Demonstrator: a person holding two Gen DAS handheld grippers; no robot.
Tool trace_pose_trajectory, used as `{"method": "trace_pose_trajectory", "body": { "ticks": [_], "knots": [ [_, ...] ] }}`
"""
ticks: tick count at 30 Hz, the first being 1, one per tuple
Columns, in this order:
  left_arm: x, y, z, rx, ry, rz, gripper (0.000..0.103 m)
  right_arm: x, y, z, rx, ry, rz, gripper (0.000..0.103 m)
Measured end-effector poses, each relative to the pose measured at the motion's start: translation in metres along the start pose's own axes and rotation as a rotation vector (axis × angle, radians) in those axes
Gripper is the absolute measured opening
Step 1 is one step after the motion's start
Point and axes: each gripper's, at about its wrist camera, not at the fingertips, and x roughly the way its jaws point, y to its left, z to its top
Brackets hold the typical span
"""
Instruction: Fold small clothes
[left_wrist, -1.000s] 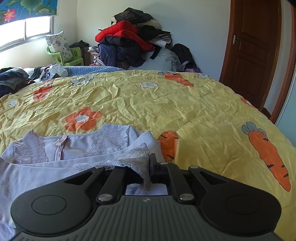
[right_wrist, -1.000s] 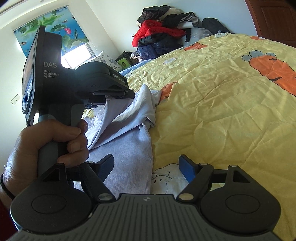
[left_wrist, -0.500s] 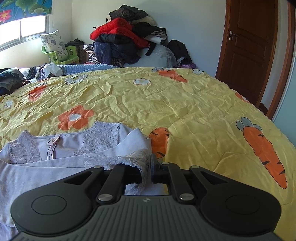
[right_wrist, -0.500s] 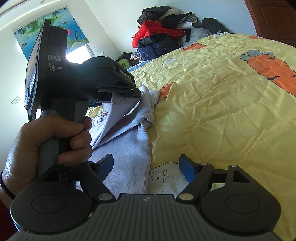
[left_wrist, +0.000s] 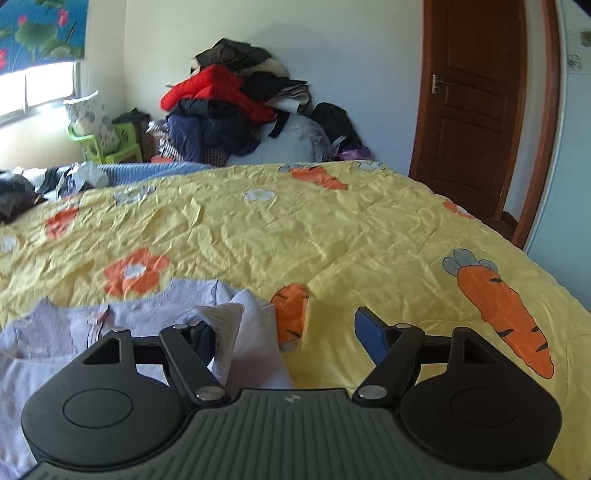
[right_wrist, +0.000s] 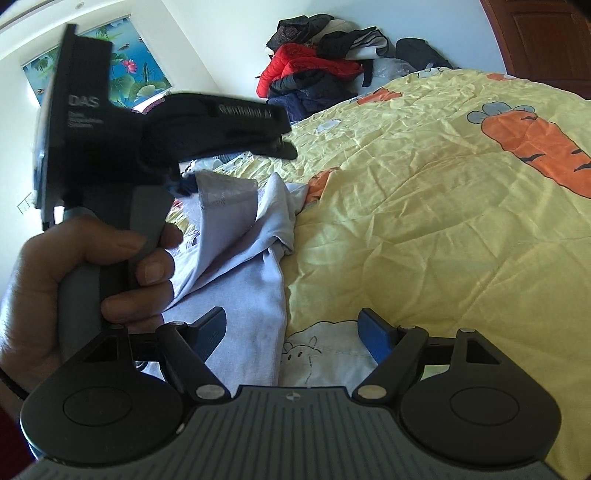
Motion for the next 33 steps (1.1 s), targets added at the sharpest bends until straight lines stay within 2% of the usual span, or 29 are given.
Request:
{"method": "trace_pose_trajectory", "body": {
  "ticks": [5, 13, 18, 22, 26, 31, 33],
  "knots": [
    [-0.011, 0.006, 0.008, -0.020, -0.029, 0.001, 0.075, -0.001, -0.001, 0.001, 0.001, -0.001, -0.005, 0.078],
    [-0.036, 0.059, 0.002, -0.091, -0.066, 0.064, 0.075, -0.001, 0.000, 0.001, 0.003, -0.004, -0.012, 0.078],
    [-0.047, 0.108, -0.028, -0.094, -0.042, 0.228, 0.076, -0.008, 0.007, 0.012, -0.012, -0.085, -0.001, 0.079],
    [-0.053, 0.152, -0.057, -0.146, 0.025, 0.314, 0.076, 0.001, 0.024, 0.031, -0.059, -0.108, 0.071, 0.079],
    [-0.060, 0.179, -0.084, -0.182, 0.052, 0.385, 0.076, 0.028, 0.045, 0.045, -0.138, -0.086, 0.117, 0.079],
    [-0.064, 0.192, -0.109, -0.195, 0.080, 0.410, 0.076, 0.071, 0.058, 0.047, -0.183, -0.003, 0.147, 0.080],
    [-0.064, 0.193, -0.115, -0.196, 0.086, 0.415, 0.080, 0.082, 0.060, 0.043, -0.217, 0.030, 0.112, 0.081]
  ]
}}
